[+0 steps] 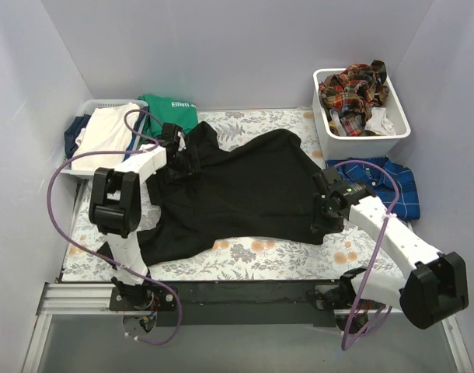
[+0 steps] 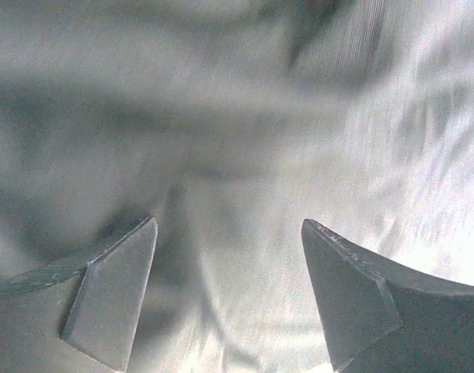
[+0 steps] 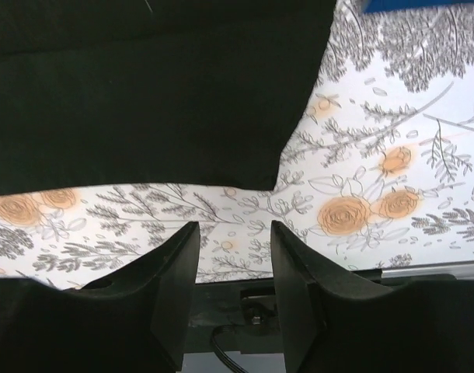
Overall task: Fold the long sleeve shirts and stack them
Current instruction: Flatten the shirt out
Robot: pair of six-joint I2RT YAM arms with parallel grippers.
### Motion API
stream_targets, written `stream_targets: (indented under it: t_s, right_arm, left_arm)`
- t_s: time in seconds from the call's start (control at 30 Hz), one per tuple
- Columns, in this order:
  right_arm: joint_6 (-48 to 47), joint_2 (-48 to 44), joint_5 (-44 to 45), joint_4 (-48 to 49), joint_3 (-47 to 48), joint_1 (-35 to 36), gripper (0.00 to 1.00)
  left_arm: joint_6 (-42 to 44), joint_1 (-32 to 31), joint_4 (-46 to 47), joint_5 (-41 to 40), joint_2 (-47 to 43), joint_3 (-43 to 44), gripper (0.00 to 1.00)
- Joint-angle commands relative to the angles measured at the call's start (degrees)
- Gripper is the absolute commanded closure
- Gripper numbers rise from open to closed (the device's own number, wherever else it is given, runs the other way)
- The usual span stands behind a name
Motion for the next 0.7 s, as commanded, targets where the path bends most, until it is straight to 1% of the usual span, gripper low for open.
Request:
stream_targets:
  t_s: [0.0,0.03,0.07,0.1,0.13,0.17,0.2,0.27,0.3,0.37,0.4,0.43,0.47,0.5,0.57,0.6,0.67]
  right_arm:
    - [-2.0,4.6,0.4,3.6,5.7,0.6,0.51]
    - [-2.2,6.6,1.0,4.0,7.4,0.7,0.51]
    - [-2.8,7.6,1.0,5.2,8.1,0.8,0.51]
    - [-3.5,8.5,1.0,5.7,8.7,0.8,0.51]
    - [-3.6,10.4,0.9,6.0,10.1,0.9,0.51]
    - [-4.1,11.3,0.5,6.4,10.7,0.9,0.51]
    - [-4.3,12.1,-0.1,7.2,11.2,1.2,0.52]
    - [-5.2,14.1,-1.7,7.9,11.9,1.6,0.52]
    - [-5.5,14.5,-1.9,8.0,12.0,2.2,0.52]
    - [-5.6,15.6,-2.1,8.3,10.9,2.4,0.52]
    - [-5.6,15.8,-2.5,8.7,10.4,2.4,0.52]
    - [-5.4,15.8,-3.5,9.7,9.6,2.3,0.52]
    - [-5.4,15.7,-4.1,10.2,8.5,2.4,0.53]
    - [-5.1,15.6,-5.5,10.8,7.9,2.4,0.53]
    - [-4.6,15.6,-6.4,11.4,7.5,2.4,0.53]
    - [-4.4,15.8,-6.7,11.4,7.4,2.4,0.53]
    - [-4.2,15.8,-6.9,11.6,7.6,2.4,0.53]
  left_arm:
    - [0.3,0.3,-2.7,-4.6,-16.1,-6.8,0.23]
    - [-0.1,0.3,-2.8,-4.8,-18.3,-8.6,0.22]
    - [0.0,0.3,-3.0,-4.8,-20.7,-12.5,0.21]
    - [0.0,0.4,-3.1,-5.2,-22.7,-14.1,0.20]
    - [-0.3,0.3,-3.1,-5.9,-27.0,-15.9,0.19]
    - [-0.2,0.3,-3.3,-6.5,-28.7,-17.7,0.16]
    - [-0.1,0.3,-3.5,-6.6,-30.1,-18.5,0.14]
    - [-0.8,0.4,-6.0,-6.6,-33.7,-19.5,0.13]
    - [-1.2,0.5,-6.9,-9.7,-34.9,-21.1,0.12]
    - [-2.2,0.8,-8.4,-11.1,-38.2,-24.1,0.11]
    - [-2.9,1.0,-7.5,-10.5,-39.1,-25.7,0.11]
    - [-2.9,1.5,-8.9,-10.0,-39.1,-25.1,0.12]
    - [-2.3,1.5,-7.1,-9.0,-39.8,-25.3,0.13]
    - [-3.6,2.9,-6.5,-9.5,-40.1,-26.5,0.13]
    - [-4.7,6.5,-7.4,-3.9,-38.3,-26.9,0.17]
    - [-5.6,9.5,-7.8,-1.8,-37.7,-26.8,0.19]
    - [-7.1,10.6,-9.3,0.1,-37.3,-26.9,0.21]
